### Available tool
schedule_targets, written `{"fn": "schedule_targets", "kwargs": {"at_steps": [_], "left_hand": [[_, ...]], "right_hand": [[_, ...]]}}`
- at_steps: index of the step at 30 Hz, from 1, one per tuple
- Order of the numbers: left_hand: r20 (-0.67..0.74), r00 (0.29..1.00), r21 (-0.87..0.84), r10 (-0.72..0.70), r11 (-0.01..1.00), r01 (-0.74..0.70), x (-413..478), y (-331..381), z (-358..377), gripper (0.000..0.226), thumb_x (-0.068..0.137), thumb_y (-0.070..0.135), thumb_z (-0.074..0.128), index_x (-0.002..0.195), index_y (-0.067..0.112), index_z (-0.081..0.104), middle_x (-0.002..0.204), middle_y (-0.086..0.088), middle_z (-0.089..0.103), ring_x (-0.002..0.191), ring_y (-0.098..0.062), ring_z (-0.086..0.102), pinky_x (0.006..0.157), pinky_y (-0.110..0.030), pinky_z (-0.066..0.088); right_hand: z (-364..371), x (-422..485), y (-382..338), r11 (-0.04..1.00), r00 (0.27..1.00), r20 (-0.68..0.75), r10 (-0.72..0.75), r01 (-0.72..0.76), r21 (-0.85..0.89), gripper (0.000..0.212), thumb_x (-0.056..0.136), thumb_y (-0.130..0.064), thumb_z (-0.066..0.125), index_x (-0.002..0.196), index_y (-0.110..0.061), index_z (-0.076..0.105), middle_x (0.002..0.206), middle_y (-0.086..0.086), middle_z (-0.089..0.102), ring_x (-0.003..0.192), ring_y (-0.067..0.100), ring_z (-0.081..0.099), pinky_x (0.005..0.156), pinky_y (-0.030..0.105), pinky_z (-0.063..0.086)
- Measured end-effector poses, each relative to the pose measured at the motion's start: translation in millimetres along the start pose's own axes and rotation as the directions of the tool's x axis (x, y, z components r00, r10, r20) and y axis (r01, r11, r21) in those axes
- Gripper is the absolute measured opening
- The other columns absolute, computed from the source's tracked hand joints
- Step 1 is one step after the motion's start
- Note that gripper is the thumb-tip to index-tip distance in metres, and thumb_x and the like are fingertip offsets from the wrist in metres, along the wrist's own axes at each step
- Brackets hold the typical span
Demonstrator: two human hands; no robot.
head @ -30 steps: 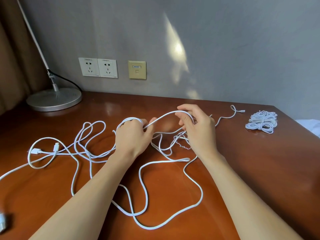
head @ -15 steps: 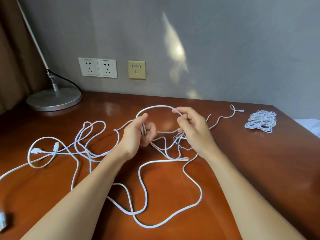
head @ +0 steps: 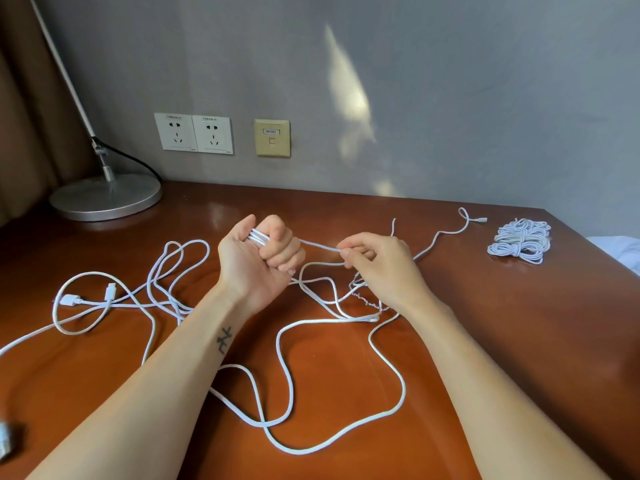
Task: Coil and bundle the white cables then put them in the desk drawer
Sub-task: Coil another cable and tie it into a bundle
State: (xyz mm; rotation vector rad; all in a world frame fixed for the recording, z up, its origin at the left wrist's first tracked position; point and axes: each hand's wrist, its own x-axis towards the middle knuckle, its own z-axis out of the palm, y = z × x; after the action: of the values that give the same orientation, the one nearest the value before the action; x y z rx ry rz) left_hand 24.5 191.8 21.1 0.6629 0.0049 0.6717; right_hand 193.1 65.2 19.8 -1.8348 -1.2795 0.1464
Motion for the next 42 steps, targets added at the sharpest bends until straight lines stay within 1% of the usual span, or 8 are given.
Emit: {"fn": "schedule_targets", "kwargs": {"at_steps": [5,11,16,20,25,31,35,42], "left_hand": [[-0.116,0.991,-0.182,0.062,0.980,-0.082,2,4,-1,0.049,0.105,0.035,0.019,0.081,0.009,0.054,0.063,0.000,0.030,0.057,-0.013,0.025,0.059,-0.027,0.028],[-0.259,0.936,0.381,0.239,0.916,-0.129,10,-8,-2,0.040,0.112,0.033,0.029,0.116,0.005,0.058,0.070,-0.002,0.038,0.061,-0.013,0.037,0.067,-0.029,0.034],[-0.110,0.852,0.883,0.512,0.444,-0.153,11,-14,-3,0.035,0.113,0.026,0.028,0.119,0.024,0.062,0.071,-0.001,0.046,0.064,-0.008,0.045,0.063,-0.022,0.041],[0.037,0.828,0.952,0.560,0.232,-0.199,4,-15,-1,0.030,0.113,0.024,0.032,0.127,0.022,0.058,0.077,-0.001,0.050,0.067,-0.005,0.047,0.062,-0.016,0.042],[0.148,0.827,0.984,0.543,0.001,-0.176,6,-17,-12,0.032,0.112,0.029,0.034,0.135,0.025,0.056,0.114,0.001,0.056,0.100,-0.012,0.057,0.091,-0.030,0.049],[0.148,0.866,0.987,0.477,-0.121,-0.102,4,-17,-10,0.042,0.112,0.035,0.032,0.148,0.024,0.048,0.135,0.000,0.052,0.114,-0.010,0.055,0.090,-0.010,0.038],[0.095,0.910,0.992,0.404,-0.111,-0.054,3,-19,-13,0.046,0.111,0.041,0.031,0.152,0.024,0.043,0.146,-0.002,0.055,0.130,-0.019,0.056,0.106,-0.034,0.048],[0.064,0.903,0.992,0.424,-0.122,-0.013,1,-15,-9,0.037,0.112,0.039,0.031,0.133,0.020,0.055,0.103,0.007,0.063,0.100,-0.012,0.062,0.081,-0.020,0.046]], "right_hand": [[3,-4,-7,0.999,0.982,0.187,-0.022,0.027,-0.028,0.016,0.100,-0.028,0.066,0.104,-0.037,0.077,0.081,-0.020,0.073,0.084,-0.007,0.065,0.072,0.013,0.048],[2,-8,-10,0.998,0.967,0.246,-0.058,0.052,0.031,0.019,0.098,-0.027,0.070,0.113,-0.034,0.078,0.087,-0.021,0.072,0.082,-0.007,0.063,0.065,0.009,0.048],[4,-5,-7,0.999,0.950,0.309,-0.040,0.030,0.035,0.041,0.099,-0.022,0.067,0.135,-0.040,0.060,0.090,-0.014,0.068,0.080,0.001,0.064,0.069,0.016,0.053],[0,-7,-6,1.000,0.933,0.360,0.007,0.000,-0.020,0.031,0.101,-0.018,0.061,0.128,-0.033,0.066,0.084,-0.011,0.069,0.073,-0.001,0.064,0.066,0.013,0.051],[2,-6,-6,0.997,0.954,0.297,0.049,-0.028,-0.075,0.008,0.102,-0.034,0.062,0.105,-0.033,0.069,0.078,-0.013,0.068,0.071,-0.001,0.064,0.068,0.021,0.054],[6,-3,-8,0.998,0.998,0.057,-0.025,0.028,-0.050,0.007,0.103,-0.036,0.060,0.108,-0.035,0.065,0.081,-0.016,0.072,0.083,-0.001,0.069,0.076,0.016,0.055],[3,-5,-17,0.987,0.999,0.009,-0.045,0.043,0.153,0.020,0.104,-0.030,0.059,0.123,-0.034,0.063,0.086,-0.013,0.073,0.093,-0.004,0.068,0.076,0.003,0.044],[-2,-3,-16,0.971,0.996,0.070,-0.049,0.031,0.237,0.039,0.104,-0.011,0.056,0.133,-0.037,0.061,0.102,-0.020,0.072,0.109,-0.003,0.064,0.094,0.015,0.045]]}}
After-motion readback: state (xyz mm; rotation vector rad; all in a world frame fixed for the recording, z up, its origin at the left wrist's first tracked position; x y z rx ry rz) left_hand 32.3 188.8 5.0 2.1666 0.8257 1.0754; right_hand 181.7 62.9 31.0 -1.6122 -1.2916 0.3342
